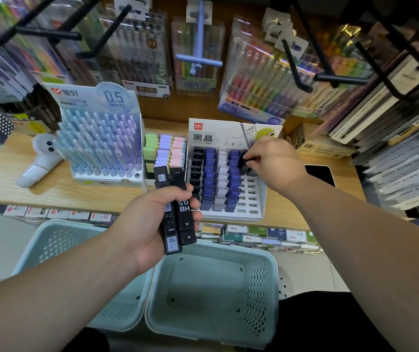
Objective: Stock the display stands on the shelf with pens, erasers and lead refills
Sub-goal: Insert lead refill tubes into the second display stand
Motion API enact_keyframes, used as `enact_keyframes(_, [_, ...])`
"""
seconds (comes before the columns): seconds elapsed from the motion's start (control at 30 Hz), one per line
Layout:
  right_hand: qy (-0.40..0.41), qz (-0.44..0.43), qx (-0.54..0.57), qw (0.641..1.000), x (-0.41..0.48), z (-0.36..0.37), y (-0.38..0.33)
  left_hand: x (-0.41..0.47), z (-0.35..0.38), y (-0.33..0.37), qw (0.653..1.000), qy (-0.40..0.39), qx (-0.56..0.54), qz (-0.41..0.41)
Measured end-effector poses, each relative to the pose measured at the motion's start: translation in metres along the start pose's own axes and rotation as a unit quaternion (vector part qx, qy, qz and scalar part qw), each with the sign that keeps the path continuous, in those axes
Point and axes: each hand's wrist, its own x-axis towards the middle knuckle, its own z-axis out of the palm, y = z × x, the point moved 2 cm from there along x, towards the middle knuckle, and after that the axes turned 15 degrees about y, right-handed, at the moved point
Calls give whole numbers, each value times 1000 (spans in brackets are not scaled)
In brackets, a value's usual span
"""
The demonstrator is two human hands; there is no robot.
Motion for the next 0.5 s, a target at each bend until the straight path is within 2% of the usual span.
enact_keyframes(0.13, [-2, -4, -10, 1000, 0, -2, -5, -4, 3, 1, 1000, 4, 20, 21])
enact_keyframes(0.23, [32, 69, 102, 992, -3, -16, -27, -9, 8, 1, 998, 1, 40, 38])
enact_keyframes(0.27, [10, 108, 181, 977, -5, -22, -39, -11, 10, 1, 998, 0, 47, 41])
enact_keyframes(0.37, [-155, 179, 402, 884, -15, -40, -77, -14, 13, 0, 996, -16, 71, 49])
enact_keyframes(0.43, [-213, 155, 445, 856, -21, -46, -93, -16, 16, -1, 994, -29, 85, 57])
enact_keyframes(0.5, [-220, 144, 466, 845, -23, -48, -97, -18, 17, -1, 993, -34, 92, 63])
